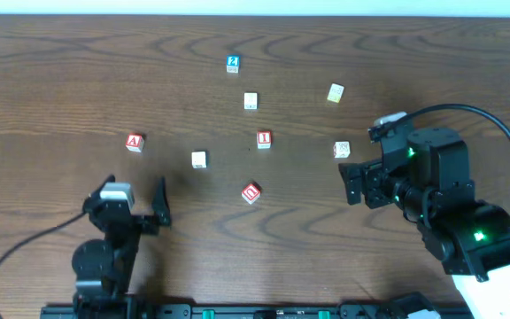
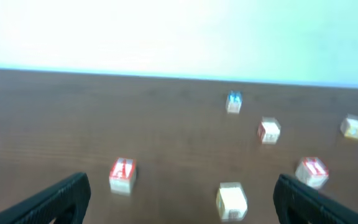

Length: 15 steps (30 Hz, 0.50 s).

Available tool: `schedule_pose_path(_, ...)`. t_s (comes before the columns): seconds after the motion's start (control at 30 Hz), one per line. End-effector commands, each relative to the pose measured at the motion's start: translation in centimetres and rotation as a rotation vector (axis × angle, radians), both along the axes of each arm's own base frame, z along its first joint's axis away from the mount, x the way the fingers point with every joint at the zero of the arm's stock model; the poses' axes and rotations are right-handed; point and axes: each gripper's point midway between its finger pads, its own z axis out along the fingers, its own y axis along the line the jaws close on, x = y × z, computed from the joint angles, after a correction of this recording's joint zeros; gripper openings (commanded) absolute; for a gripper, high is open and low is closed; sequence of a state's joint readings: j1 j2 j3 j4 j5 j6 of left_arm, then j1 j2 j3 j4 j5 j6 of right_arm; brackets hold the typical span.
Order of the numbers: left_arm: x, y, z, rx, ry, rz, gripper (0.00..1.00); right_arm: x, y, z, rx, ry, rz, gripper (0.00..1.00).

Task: Spell out Ai2
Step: 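Move the left gripper to the blue '2' block at far center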

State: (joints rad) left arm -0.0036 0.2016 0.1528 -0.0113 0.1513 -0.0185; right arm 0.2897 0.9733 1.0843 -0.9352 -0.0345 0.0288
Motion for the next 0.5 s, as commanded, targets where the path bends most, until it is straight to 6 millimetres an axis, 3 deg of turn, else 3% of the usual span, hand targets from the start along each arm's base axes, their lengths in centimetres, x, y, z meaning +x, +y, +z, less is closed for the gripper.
schedule_pose_path(0.0, 1.6, 0.1, -1.2, -0.003, 0.082, 0.002, 0.95, 0.0, -0.1, -0.1, -0.007, -0.001, 0.011, 0.99)
schedule_pose_path(0.13, 6.6, -0.3, -0.6, 0.074, 0.238, -0.04, 0.95, 0.0, -0.1, -0.1, -0.007, -0.001, 0.011, 0.99)
schedule_pose_path(0.3, 16.0, -2.1, 0.6, 0.095, 0.376, -0.167, 0.95, 0.0, -0.1, -0.1, -0.007, -0.001, 0.011, 0.99)
schedule_pose_path(0.47, 23.2, -3.7, 1.2, 0.082, 0.424, -0.246, 0.95, 0.0, -0.1, -0.1, -0.007, -0.001, 0.011, 0.99)
